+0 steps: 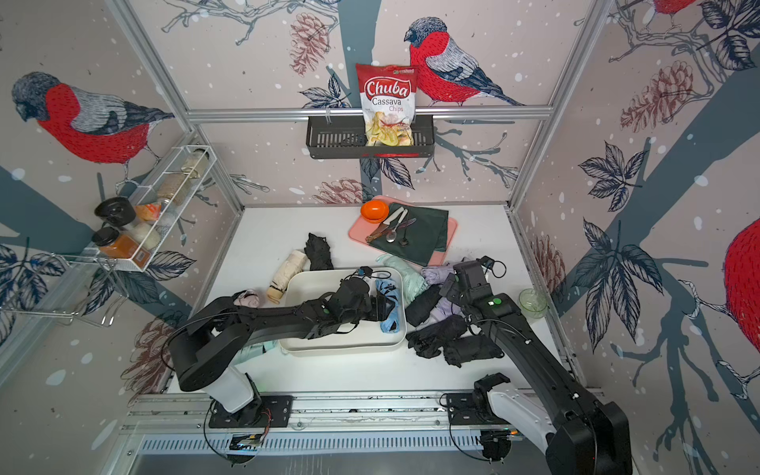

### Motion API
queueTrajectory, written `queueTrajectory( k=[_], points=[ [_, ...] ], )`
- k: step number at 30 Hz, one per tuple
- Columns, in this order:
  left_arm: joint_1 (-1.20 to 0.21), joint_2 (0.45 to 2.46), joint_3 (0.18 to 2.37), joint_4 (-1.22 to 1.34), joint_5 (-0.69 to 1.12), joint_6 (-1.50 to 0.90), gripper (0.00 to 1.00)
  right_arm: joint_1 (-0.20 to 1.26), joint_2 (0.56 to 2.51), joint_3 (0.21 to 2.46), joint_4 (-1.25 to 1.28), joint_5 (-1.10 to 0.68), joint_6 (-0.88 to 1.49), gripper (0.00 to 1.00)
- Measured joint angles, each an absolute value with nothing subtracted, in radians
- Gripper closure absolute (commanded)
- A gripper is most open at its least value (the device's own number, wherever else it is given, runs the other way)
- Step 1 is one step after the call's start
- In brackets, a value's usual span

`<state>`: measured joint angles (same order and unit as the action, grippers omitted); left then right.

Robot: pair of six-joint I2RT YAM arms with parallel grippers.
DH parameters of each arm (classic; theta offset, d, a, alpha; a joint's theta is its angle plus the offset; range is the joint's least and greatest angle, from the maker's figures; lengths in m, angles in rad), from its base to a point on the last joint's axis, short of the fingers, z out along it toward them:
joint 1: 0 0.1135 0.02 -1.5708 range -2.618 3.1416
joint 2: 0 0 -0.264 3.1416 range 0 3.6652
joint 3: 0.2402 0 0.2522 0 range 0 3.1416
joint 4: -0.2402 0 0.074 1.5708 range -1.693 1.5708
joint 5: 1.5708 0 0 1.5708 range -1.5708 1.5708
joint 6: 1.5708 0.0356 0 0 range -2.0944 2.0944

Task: Put the umbrella into the storage box
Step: Place the umbrella in the storage box.

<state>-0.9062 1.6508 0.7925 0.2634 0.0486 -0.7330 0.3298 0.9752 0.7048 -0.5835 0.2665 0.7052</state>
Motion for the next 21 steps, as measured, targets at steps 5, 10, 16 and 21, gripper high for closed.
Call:
queueTrajectory(
  k=[5,10,16,21],
  points=[
    [-0.896,1.634,0.783,0.251,0.045,-0.706,0.05,0.25,0.968,0.69,-0.598,0.222,0.704,0.0],
    [-0.891,1.628,0.785,0.244,0.022,-0.677,0.02,0.22,0.996,0.692,-0.618,0.176,0.705,0.0],
    [-0.884,1.609,0.785,0.222,-0.014,-0.647,0.02,0.218,0.988,0.722,-0.728,0.171,0.753,0.0],
    [-0.88,1.564,0.782,0.217,-0.065,-0.615,0.02,0.216,0.934,0.721,-0.832,0.171,0.843,0.0]
  ],
)
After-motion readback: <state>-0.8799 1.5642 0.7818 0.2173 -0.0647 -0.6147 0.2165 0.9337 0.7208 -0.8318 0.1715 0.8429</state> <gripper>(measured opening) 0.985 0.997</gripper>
